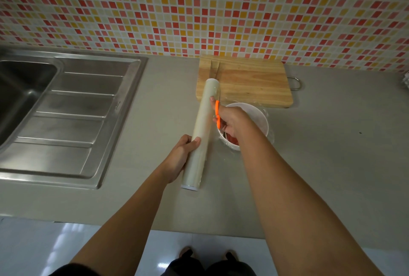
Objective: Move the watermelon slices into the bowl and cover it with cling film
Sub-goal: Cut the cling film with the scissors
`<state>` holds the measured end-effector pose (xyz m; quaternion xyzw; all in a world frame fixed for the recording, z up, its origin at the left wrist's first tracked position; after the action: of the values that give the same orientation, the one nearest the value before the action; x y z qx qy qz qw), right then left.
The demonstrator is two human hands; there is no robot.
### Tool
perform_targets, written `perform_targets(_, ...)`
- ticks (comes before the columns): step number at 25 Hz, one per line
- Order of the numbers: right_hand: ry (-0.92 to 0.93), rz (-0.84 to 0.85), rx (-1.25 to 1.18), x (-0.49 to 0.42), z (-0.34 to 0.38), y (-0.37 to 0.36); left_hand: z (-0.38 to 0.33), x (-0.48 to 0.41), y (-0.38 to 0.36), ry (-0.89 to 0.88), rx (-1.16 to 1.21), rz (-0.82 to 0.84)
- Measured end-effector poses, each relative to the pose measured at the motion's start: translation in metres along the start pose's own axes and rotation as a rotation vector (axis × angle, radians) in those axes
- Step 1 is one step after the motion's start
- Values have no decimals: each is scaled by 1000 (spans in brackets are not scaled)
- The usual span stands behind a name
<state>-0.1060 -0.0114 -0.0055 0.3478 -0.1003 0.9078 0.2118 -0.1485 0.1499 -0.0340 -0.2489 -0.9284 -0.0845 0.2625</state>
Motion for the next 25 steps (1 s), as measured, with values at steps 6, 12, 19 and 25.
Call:
perform_targets(6, 4, 24, 38, -6, 10, -3, 0, 1, 3, -5, 0, 3)
perform_targets(12, 24, -4, 70, -14, 9, 0, -1, 1, 6, -14, 14, 12)
perform_targets(19, 22, -32, 71, -21, 9, 0, -1, 3, 9, -20, 14, 24)
perform_targets(25, 67, -55, 84, -28, 9, 3, -1, 5, 15, -32, 8, 14)
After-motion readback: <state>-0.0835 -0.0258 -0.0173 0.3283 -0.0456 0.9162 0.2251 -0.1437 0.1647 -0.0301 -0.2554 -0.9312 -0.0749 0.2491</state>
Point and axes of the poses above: each hand's wrist, its own x-axis away from the middle knuckle, its own y-axis out of the back of the hand, z = x × y, the point moved 7 cm from there along -x, towards the middle knuckle, and after that the axes turned 8 degrees about -x, right-handed, at the moved point
